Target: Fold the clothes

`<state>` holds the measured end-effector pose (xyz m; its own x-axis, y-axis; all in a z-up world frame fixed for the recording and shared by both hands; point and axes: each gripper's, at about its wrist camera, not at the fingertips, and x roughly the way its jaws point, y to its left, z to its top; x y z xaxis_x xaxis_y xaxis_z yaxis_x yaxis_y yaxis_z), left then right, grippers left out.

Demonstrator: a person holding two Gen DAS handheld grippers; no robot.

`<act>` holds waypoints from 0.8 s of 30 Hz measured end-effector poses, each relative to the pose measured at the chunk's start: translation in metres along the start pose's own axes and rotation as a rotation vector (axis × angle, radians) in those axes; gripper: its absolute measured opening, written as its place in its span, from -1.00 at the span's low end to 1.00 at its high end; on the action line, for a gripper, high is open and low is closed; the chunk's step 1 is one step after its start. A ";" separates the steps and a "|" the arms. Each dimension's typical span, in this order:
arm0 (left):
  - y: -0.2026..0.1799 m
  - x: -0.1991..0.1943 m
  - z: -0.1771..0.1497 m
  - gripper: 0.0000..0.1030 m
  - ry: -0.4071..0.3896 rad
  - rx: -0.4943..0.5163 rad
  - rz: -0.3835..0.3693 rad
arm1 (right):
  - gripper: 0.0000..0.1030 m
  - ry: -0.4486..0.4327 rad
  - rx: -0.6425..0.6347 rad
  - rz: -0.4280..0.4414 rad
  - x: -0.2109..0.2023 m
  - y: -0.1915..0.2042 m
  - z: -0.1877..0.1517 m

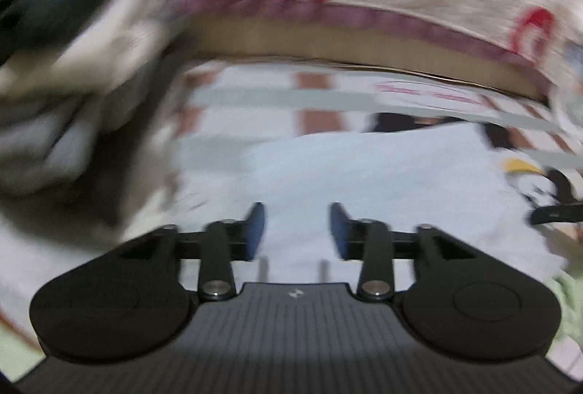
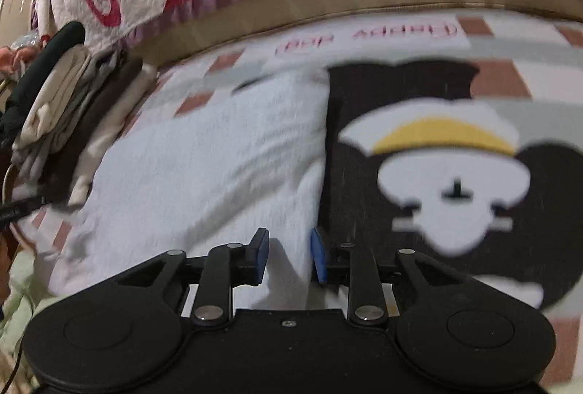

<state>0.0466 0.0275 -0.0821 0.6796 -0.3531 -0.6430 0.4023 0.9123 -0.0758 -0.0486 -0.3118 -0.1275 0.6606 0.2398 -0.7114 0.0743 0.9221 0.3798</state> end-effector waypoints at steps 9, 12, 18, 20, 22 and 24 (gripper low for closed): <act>-0.104 0.082 0.067 0.17 0.052 0.135 -0.277 | -0.11 -0.044 0.047 0.035 0.005 -0.025 -0.008; -0.129 0.126 0.082 0.17 0.109 0.137 -0.308 | -0.15 -0.033 0.070 0.107 0.009 -0.031 -0.006; -0.164 0.175 0.088 -0.01 0.171 0.165 -0.263 | -0.18 -0.037 0.082 0.159 0.015 -0.031 -0.006; -0.177 0.177 0.082 -0.67 0.144 0.290 -0.224 | -0.18 -0.048 0.083 0.163 0.019 -0.031 -0.003; -0.184 0.179 0.075 -0.78 0.106 0.397 -0.186 | -0.26 -0.051 0.072 0.170 0.022 -0.029 -0.001; -0.173 0.179 0.078 -0.81 0.085 0.338 -0.190 | -0.78 -0.049 0.057 0.177 0.023 -0.026 0.000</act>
<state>0.1466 -0.2095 -0.1253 0.5260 -0.4775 -0.7038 0.7049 0.7078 0.0466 -0.0354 -0.3304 -0.1541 0.7028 0.3800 -0.6014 -0.0046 0.8478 0.5303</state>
